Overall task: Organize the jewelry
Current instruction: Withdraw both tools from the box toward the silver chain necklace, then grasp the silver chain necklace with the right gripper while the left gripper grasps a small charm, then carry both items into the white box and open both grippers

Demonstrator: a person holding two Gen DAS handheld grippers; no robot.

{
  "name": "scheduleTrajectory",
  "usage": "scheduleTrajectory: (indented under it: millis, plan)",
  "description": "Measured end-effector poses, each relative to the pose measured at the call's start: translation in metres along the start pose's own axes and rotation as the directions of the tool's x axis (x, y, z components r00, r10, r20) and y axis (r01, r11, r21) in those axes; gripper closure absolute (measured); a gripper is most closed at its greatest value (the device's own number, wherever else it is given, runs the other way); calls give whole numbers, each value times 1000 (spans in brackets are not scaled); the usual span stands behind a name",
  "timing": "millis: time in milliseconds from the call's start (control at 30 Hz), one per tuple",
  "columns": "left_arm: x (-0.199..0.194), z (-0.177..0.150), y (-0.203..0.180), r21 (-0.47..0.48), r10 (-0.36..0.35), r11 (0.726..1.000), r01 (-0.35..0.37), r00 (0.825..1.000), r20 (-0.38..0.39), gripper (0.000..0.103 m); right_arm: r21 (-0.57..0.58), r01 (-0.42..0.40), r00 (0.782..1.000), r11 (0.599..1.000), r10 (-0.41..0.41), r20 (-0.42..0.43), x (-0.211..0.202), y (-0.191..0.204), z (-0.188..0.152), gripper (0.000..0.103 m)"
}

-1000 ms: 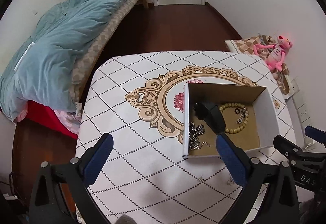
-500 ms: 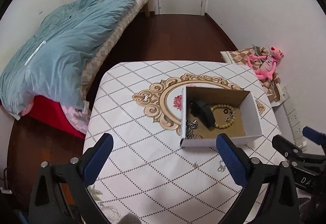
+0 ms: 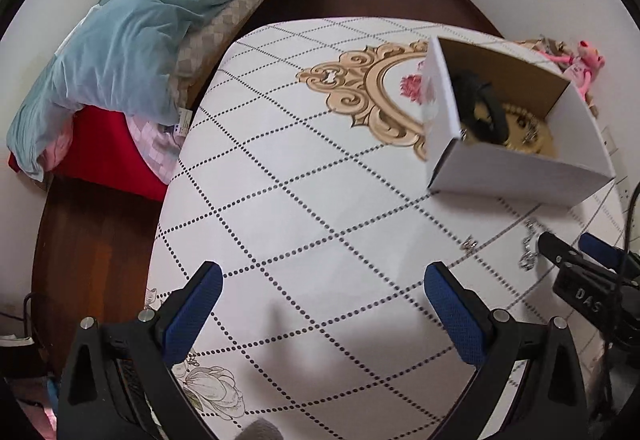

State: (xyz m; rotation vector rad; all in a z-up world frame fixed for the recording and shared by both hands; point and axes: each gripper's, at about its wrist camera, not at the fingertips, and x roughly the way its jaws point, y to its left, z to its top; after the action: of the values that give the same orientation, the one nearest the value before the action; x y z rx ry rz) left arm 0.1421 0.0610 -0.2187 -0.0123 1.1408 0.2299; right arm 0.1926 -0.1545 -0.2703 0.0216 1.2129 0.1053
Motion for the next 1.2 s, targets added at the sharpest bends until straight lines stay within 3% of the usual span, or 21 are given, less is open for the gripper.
scheduleTrajectory:
  millis: [67,133,200,233,567,733,833,900,1000,1200]
  plan:
    - [4,-2,-1,13,7,1000,-7,1000,-5,0,-38,35,999,999,-34,42,0,8,-5,38]
    - [9,-3,-3,19,4,1000,-4,1000,-14,0,-34,35,997,999,-32,71,-1,9,-10,50]
    - [12,-3,-5,18,-7,1000,7,1000,-20,0,-42,35,996,999,-32,85,-4,9,-12,99]
    - [14,-2,-7,19,-13,1000,13,1000,-21,0,-43,33,996,999,-29,78,-4,9,-13,101]
    - [18,1,-60,122,-115,986,112,993,20,4,101,-8,998,995,2,65,-32,-55,-30,102]
    - [28,-3,-82,183,-148,972,146,989,-3,33,147,1,998,989,-11,64,-34,-76,-34,102]
    - [28,-4,-88,200,-176,965,170,984,11,62,159,1,998,987,-10,59,-32,-80,-33,102]
    - [27,-3,-90,206,-199,960,192,980,13,86,162,-2,998,987,-7,58,-30,-82,-35,102]
    - [26,-2,-93,216,-205,956,197,979,17,96,161,-10,998,987,0,58,-29,-80,-34,102]
    - [15,1,-85,198,-238,954,225,970,45,97,155,-59,994,986,44,96,-45,-76,-29,102]
